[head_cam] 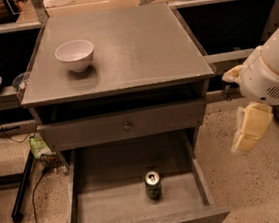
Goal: Pick green can from middle drawer and place on counter
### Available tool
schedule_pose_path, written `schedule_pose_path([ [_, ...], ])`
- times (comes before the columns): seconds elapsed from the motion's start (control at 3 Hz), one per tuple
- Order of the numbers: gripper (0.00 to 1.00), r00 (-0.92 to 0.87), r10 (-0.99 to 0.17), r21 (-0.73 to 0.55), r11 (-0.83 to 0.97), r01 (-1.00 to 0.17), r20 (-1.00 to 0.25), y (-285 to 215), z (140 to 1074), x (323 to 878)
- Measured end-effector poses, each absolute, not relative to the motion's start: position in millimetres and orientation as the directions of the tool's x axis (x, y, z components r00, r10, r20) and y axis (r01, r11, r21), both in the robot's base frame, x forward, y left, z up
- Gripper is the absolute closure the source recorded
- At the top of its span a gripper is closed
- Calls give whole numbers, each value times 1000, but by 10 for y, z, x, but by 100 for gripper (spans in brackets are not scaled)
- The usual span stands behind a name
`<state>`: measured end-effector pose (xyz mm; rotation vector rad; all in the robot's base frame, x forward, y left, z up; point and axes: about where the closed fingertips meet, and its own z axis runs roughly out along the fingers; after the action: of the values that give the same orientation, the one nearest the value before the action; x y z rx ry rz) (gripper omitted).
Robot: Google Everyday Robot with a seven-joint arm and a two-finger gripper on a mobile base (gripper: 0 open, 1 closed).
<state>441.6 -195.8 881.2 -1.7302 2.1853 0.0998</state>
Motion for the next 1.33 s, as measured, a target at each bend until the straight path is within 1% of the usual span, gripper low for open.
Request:
schedule_pose_path([
  [0.33,0,-186,-916,-94,234,-968,-356,-1842,8449,4444],
  [1.0,0,-183,-908,-14,203,-979,-376,-1686,7993,4485],
  [1.33,0,-184,-908,-13,203,-979,-376,-1686,7990,4486],
])
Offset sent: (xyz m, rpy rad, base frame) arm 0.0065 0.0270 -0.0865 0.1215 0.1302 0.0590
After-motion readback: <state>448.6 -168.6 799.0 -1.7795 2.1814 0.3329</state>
